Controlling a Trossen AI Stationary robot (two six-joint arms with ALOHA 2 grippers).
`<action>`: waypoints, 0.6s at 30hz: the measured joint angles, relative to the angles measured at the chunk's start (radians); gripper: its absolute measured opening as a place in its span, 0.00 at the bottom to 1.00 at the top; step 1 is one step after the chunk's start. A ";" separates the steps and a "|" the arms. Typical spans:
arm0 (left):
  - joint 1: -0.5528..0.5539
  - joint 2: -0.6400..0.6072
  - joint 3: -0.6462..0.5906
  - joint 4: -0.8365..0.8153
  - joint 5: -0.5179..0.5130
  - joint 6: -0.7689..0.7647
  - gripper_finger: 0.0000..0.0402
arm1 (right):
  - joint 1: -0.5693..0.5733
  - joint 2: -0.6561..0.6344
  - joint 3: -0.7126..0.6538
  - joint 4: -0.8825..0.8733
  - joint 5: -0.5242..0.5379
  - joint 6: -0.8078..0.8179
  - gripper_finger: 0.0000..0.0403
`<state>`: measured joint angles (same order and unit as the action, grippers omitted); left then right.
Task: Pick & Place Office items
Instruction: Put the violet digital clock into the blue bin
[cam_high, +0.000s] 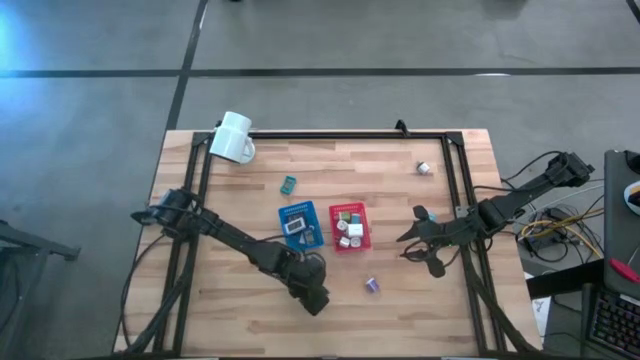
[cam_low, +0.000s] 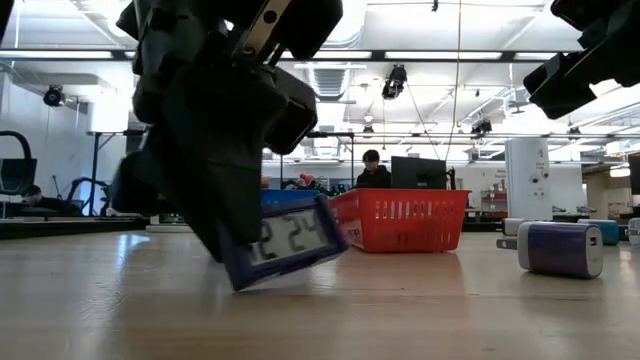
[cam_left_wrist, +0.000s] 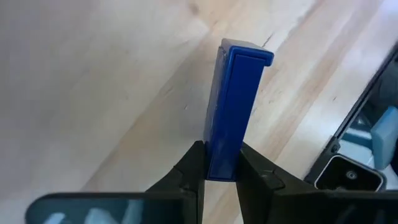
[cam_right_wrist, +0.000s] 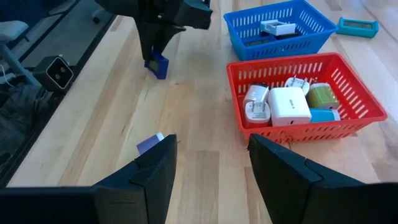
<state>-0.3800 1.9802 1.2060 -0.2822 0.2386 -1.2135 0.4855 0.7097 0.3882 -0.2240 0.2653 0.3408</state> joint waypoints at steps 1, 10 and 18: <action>0.003 0.000 0.000 0.008 -0.005 0.026 0.15 | 0.000 0.000 0.000 0.003 0.000 0.000 0.48; 0.048 -0.019 0.000 0.205 -0.140 0.356 0.15 | 0.000 0.000 0.000 0.067 0.000 -0.001 0.48; 0.061 -0.208 -0.019 0.084 -0.338 0.699 0.15 | 0.000 0.000 0.000 0.117 0.021 -0.001 0.48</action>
<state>-0.3193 1.7726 1.1875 -0.1982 -0.0991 -0.5147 0.4858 0.7093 0.3878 -0.1066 0.2863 0.3397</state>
